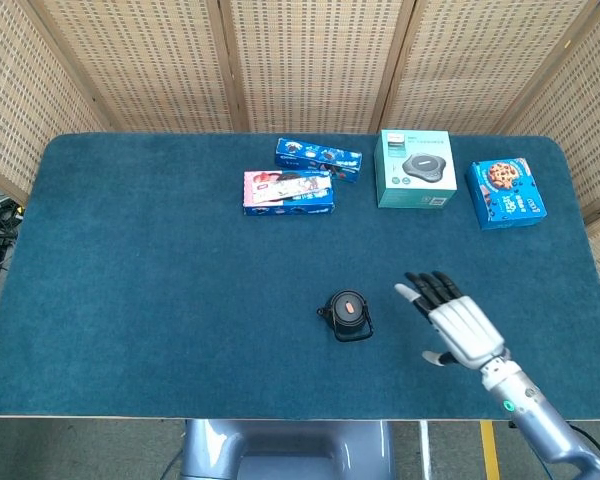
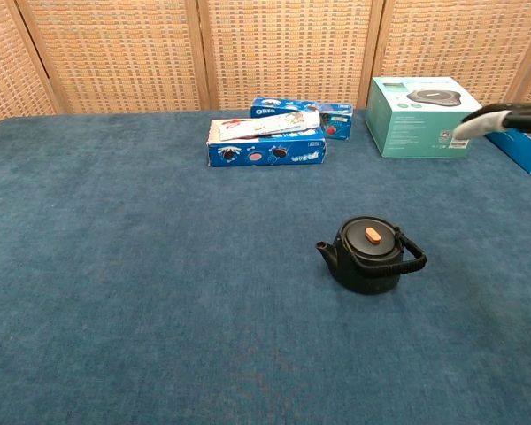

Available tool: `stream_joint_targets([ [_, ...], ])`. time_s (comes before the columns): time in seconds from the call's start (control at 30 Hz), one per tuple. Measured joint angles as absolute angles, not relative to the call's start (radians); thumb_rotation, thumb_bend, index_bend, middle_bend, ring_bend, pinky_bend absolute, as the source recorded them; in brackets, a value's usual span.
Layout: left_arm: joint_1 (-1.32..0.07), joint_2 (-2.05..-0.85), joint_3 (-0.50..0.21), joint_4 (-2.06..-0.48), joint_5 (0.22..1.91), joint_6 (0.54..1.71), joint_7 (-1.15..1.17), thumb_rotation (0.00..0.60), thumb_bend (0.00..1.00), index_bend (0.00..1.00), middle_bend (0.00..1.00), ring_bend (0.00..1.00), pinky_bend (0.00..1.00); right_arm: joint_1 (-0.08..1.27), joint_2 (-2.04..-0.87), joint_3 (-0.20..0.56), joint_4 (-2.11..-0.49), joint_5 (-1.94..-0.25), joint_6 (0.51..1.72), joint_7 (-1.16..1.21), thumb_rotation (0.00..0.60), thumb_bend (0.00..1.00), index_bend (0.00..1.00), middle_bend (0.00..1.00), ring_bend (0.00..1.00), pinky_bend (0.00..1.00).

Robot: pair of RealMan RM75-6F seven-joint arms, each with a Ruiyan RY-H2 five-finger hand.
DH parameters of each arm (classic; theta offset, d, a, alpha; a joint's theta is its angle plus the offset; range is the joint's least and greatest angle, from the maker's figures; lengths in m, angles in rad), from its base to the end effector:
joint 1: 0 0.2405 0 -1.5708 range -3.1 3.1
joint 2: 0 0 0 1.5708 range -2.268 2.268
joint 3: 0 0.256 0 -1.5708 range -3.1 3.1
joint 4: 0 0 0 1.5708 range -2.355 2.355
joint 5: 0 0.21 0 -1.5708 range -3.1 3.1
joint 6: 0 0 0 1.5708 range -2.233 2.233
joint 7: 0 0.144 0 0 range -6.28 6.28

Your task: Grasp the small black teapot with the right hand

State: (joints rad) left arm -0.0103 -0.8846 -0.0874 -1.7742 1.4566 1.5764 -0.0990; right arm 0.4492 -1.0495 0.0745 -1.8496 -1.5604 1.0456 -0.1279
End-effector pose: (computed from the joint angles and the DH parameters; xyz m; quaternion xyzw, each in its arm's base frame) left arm -0.2996 0.1638 0.2353 -0.5407 -0.3810 -0.4113 0.6271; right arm -0.1949 -0.2543 0.1031 0.7728 -0.3413 0.3679 0.3884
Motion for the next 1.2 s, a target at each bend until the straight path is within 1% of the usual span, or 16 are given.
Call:
stream_joint_targets([
  [0.07, -0.015, -0.884, -0.09, -1.772, 1.446, 1.567, -0.102, 0.6, 0.0, 0.0, 0.0, 0.0, 0.0, 0.494, -1.058, 0.094, -1.878, -1.506, 0.995, -0.146, 0.6, 0.0, 0.17, 0.24, 0.24, 0.0],
  [0.17, -0.016, -0.883, -0.093, -1.768, 1.44, 1.564, -0.112, 0.6, 0.0, 0.0, 0.0, 0.0, 0.0, 0.518, -1.085, 0.108, -1.896, -1.438, 0.966, -0.194, 0.6, 0.0, 0.22, 0.3, 0.3, 0.0],
  [0.37, -0.016, -0.879, -0.093, -1.759, 1.44, 1.562, -0.133, 0.6, 0.0, 0.0, 0.0, 0.0, 0.0, 0.555, -1.167, 0.109, -1.92, -1.303, 0.93, -0.354, 0.6, 0.0, 0.28, 0.35, 0.35, 0.0],
  [0.43, -0.015, -0.878, -0.093, -1.757, 1.44, 1.563, -0.138, 0.6, 0.0, 0.0, 0.0, 0.0, 0.0, 0.562, -1.19, 0.103, -1.921, -1.287, 0.93, -0.399, 0.6, 0.0, 0.3, 0.37, 0.36, 0.0],
  [0.6, -0.016, -0.876, -0.093, -1.757, 1.441, 1.563, -0.14, 0.6, 0.0, 0.0, 0.0, 0.0, 0.0, 0.573, -1.249, 0.073, -1.926, -1.272, 0.951, -0.487, 0.6, 0.0, 0.32, 0.39, 0.39, 0.0],
  [0.87, -0.016, -0.878, -0.092, -1.763, 1.443, 1.563, -0.128, 0.6, 0.0, 0.0, 0.0, 0.0, 0.0, 0.593, -1.298, 0.05, -1.913, -1.266, 0.96, -0.563, 0.6, 0.0, 0.33, 0.41, 0.4, 0.0],
  [1.2, -0.018, -0.877, -0.093, -1.762, 1.44, 1.561, -0.132, 0.6, 0.0, 0.0, 0.0, 0.0, 0.0, 0.616, -1.318, 0.038, -1.907, -1.213, 0.958, -0.614, 0.6, 0.0, 0.35, 0.43, 0.43, 0.0],
])
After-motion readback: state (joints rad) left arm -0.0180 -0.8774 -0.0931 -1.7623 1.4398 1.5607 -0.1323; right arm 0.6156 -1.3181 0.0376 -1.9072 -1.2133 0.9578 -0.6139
